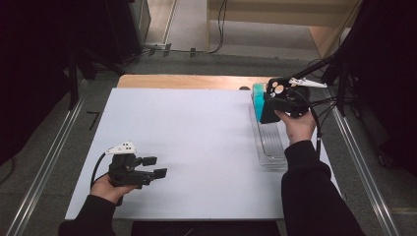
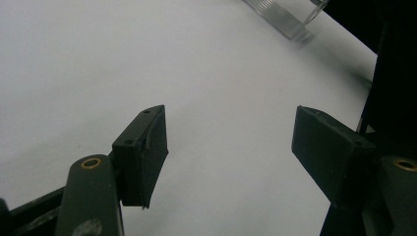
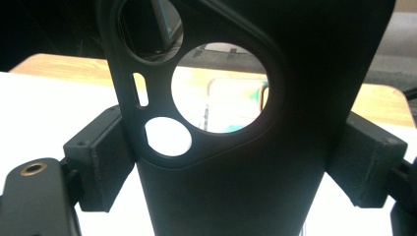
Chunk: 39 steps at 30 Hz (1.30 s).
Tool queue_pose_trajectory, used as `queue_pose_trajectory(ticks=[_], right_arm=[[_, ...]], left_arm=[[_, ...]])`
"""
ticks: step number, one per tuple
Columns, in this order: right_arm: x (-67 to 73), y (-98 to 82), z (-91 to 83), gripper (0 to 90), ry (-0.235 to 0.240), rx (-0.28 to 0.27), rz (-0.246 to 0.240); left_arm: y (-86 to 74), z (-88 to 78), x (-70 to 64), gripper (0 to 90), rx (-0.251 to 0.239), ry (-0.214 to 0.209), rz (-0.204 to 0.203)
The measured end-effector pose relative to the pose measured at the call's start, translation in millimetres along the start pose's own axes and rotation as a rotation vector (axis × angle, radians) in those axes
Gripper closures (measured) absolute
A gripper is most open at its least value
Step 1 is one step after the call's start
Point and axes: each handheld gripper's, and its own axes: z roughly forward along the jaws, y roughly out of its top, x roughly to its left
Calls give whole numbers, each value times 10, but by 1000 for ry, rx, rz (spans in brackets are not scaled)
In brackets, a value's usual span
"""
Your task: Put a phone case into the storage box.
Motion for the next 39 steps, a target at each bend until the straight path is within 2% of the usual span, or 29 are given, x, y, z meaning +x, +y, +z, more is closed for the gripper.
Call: queue_pose_trajectory(ticks=[4, 7, 12, 15, 17, 25, 32, 35, 39], right_arm=[[-1, -65, 150, 124, -18, 40, 7], [2, -119, 256, 124, -53, 61, -4], [-33, -167, 439, 124, -39, 78, 31], [-32, -191, 537, 124, -40, 62, 18], [-36, -187, 594, 123, -43, 60, 20], [-82, -71, 757, 124, -62, 106, 38], [-64, -19, 897, 118, -90, 142, 9], [-8, -11, 978, 112, -130, 177, -41], [-47, 12, 989, 107, -107, 193, -27]], left_arm=[[5, 9, -1, 295, 0, -1, 0], [9, 16, 2, 295, 5, -3, 1], [6, 24, 2, 295, 5, -1, 0], [10, 28, 5, 296, -2, 0, -6], [10, 35, 9, 295, 3, 3, -2], [8, 57, -3, 295, 15, 9, 3], [10, 37, 13, 296, 4, 8, -2], [12, 42, 13, 296, 6, 6, -5], [15, 45, 20, 296, 8, 6, -2]])
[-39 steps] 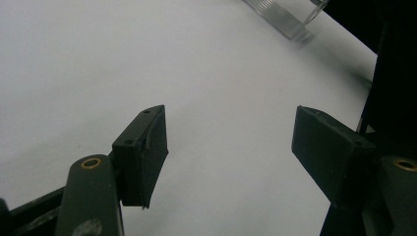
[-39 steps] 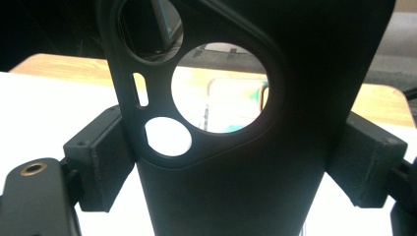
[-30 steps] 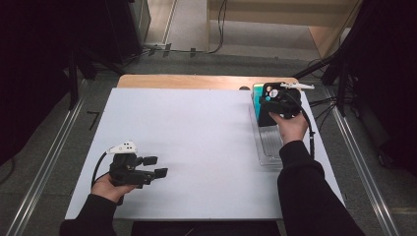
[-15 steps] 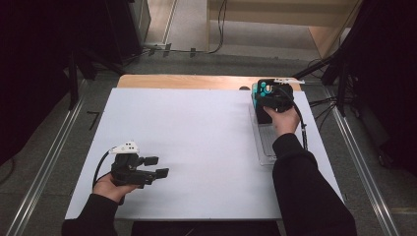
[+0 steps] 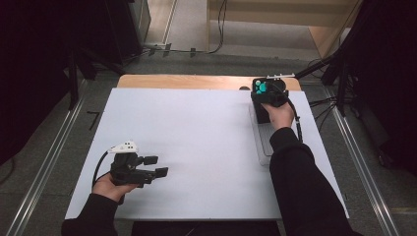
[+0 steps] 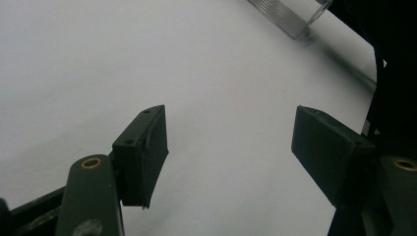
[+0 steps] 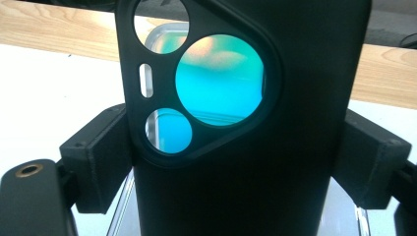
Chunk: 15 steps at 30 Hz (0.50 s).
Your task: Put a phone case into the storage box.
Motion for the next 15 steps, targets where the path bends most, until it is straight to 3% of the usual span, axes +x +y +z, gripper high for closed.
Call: queue_pose_trajectory(ticks=[2, 3, 8, 13, 15], right_arm=[[-28, 0, 4, 70, 20, -2, 4], [-35, 2, 3, 6, 21, -6, 11], [-30, 39, -81, 0, 25, -35, 5], [46, 99, -318, 0, 38, -62, 1], [98, 108, -407, 0, 66, -53, -7]], left_arm=[[1, 3, 5, 295, -2, -2, -3], [2, 5, 7, 296, -2, -1, -5], [12, 15, 22, 300, -10, 4, -12], [17, 21, 49, 299, -5, 0, -14], [25, 25, 58, 299, -5, -2, -13]])
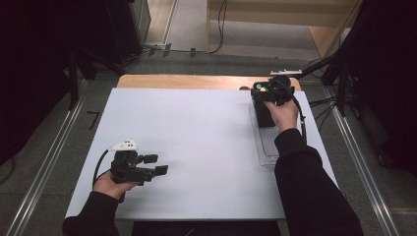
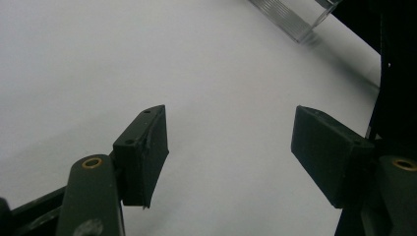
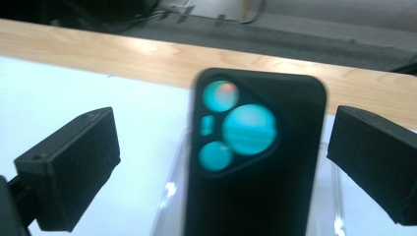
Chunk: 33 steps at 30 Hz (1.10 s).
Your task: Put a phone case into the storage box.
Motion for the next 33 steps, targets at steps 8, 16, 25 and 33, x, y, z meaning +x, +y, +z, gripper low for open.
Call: queue_pose_trajectory(ticks=[8, 16, 25, 33], right_arm=[[252, -57, -239, 0, 154, 25, -18], [424, -228, -343, 0, 274, 56, -40], [564, -392, -457, 119, 355, 93, -75], [667, -531, -579, 219, 483, 143, -101]], left_arm=[[24, 31, 17, 299, 7, -7, 2], [52, 52, 36, 299, 8, -17, 5], [79, 63, 48, 298, 10, -27, 8], [82, 57, 44, 298, 11, -36, 9]])
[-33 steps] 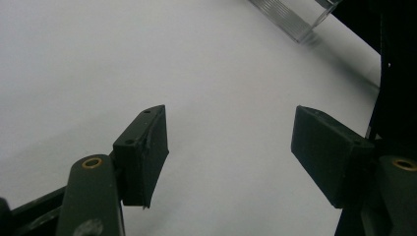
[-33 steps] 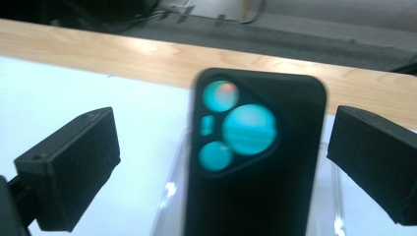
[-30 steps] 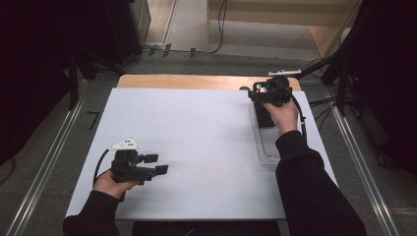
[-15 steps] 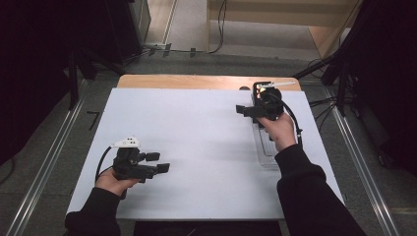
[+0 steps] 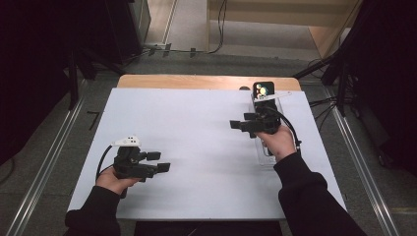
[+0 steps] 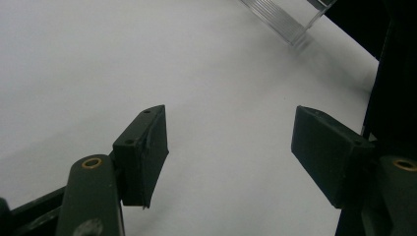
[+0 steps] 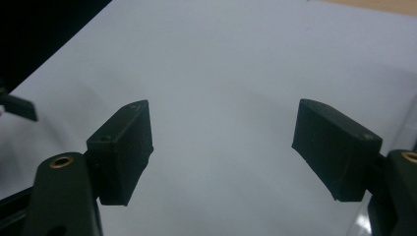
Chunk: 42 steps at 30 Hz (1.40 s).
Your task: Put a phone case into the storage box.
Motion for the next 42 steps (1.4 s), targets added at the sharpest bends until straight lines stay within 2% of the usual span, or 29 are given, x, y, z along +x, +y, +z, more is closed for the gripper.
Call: queue_pose_trajectory(ticks=[7, 10, 14, 19, 25, 42], right_arm=[[119, -149, -41, 251, 39, 30, -56], [153, -217, -65, 262, 63, 35, -61], [200, -305, -63, 267, 75, 67, -108], [258, -400, -65, 268, 99, 97, -124], [295, -522, -88, 268, 119, 105, -159], [257, -893, -245, 266, 130, 128, -175]], left_arm=[[0, -11, -1, 298, 1, -4, -3], [-1, -10, -4, 298, 3, -6, 0], [2, -8, -11, 298, 6, -4, 4], [2, -4, -30, 297, 6, -12, 7], [2, 9, -58, 297, 15, -20, 13], [-20, 24, -139, 296, 37, -42, 43]])
